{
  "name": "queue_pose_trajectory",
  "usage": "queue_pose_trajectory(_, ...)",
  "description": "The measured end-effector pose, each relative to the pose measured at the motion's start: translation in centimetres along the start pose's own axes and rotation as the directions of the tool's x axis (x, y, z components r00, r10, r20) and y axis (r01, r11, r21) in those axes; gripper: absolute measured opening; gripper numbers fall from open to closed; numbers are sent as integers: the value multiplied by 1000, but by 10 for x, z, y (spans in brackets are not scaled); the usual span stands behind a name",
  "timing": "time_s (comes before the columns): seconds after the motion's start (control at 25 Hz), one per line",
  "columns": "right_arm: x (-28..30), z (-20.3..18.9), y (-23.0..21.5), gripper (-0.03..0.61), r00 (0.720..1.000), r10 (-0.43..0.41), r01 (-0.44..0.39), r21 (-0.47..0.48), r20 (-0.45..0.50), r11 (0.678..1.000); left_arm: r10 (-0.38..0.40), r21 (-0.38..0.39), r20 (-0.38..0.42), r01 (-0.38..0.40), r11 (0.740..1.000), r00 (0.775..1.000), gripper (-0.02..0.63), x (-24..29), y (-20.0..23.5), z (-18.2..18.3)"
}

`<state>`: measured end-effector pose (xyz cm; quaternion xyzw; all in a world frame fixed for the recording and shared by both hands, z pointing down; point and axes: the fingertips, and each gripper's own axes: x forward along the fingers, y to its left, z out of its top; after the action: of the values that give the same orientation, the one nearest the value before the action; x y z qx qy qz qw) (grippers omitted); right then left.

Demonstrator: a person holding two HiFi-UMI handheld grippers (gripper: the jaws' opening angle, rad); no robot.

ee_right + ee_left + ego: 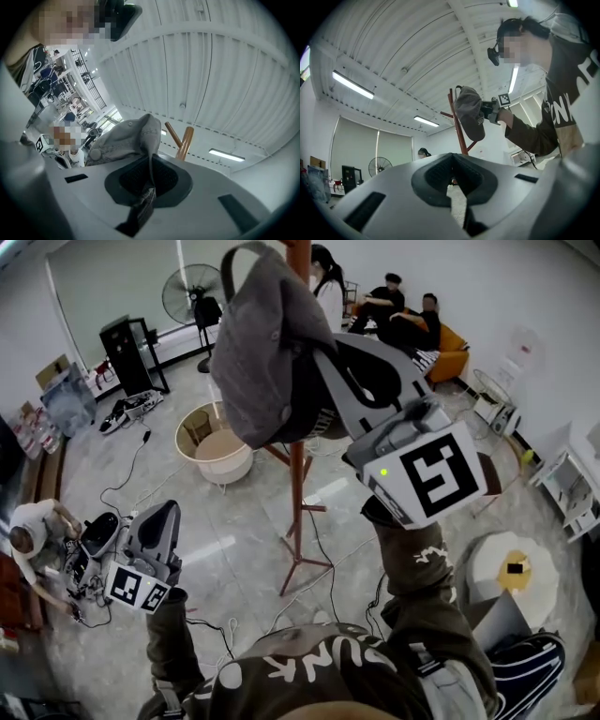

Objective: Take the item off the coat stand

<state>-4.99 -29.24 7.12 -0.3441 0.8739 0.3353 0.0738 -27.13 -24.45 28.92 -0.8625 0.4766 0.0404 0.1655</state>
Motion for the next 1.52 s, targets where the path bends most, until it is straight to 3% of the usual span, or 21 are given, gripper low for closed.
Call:
queue_pose_trajectory(0.48,-85,-104,41,21,977,-55,84,137,-204,987,-95,-29,22,95,995,995,5,22,-28,-4)
queue_pose_trajectory(0.72,-115,-144,50,21,968,-60,104,170,-244,980,-129,-21,44,130,991,991,5,41,-40,-1)
queue_pose_trajectory(1.08,-168,-205,69,21,951,-65,148,259,-302,954,-147,-74,33,149,986,989,5,48,-50,-19)
queue_pose_trajectory(1.52,-169,-208,72,21,946,-97,181,256,-310,950,-205,-108,48,209,972,978,5,58,-47,-32)
